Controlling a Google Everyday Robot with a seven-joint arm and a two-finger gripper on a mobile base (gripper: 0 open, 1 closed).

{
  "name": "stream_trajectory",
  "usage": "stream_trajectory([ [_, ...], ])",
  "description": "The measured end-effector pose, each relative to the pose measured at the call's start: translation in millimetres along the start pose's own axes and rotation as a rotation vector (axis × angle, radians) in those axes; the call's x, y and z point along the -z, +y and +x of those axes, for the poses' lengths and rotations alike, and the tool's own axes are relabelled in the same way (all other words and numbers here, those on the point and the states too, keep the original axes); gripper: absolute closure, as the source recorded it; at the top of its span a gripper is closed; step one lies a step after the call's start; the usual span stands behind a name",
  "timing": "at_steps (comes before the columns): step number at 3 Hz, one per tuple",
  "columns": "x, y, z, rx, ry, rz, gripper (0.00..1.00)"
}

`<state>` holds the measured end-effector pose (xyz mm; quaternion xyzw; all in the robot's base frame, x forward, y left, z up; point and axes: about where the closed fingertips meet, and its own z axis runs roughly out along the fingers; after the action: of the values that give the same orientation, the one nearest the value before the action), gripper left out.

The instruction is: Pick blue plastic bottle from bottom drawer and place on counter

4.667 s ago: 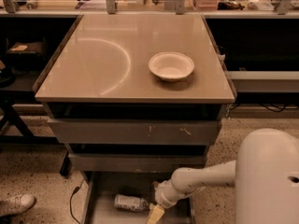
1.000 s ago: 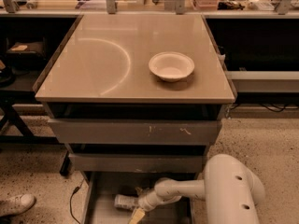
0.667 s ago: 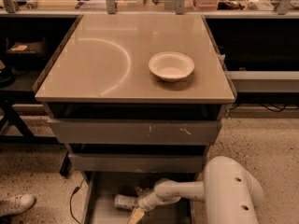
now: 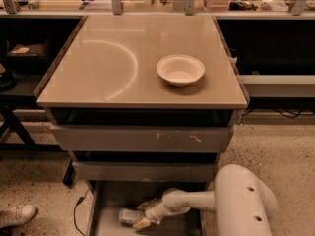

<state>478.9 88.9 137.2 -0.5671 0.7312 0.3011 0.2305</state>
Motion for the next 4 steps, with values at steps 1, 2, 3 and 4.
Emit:
stream_trajectory([
  [1, 0.0, 0.0, 0.0, 0.000, 0.000, 0.000, 0.64],
  [2, 0.0, 0.1, 0.0, 0.000, 0.000, 0.000, 0.88],
  [3, 0.1, 0.2, -0.5, 0.000, -0.001, -0.001, 1.00],
  [4, 30.7, -3.3, -10.6, -0.010, -0.039, -0.012, 1.00],
])
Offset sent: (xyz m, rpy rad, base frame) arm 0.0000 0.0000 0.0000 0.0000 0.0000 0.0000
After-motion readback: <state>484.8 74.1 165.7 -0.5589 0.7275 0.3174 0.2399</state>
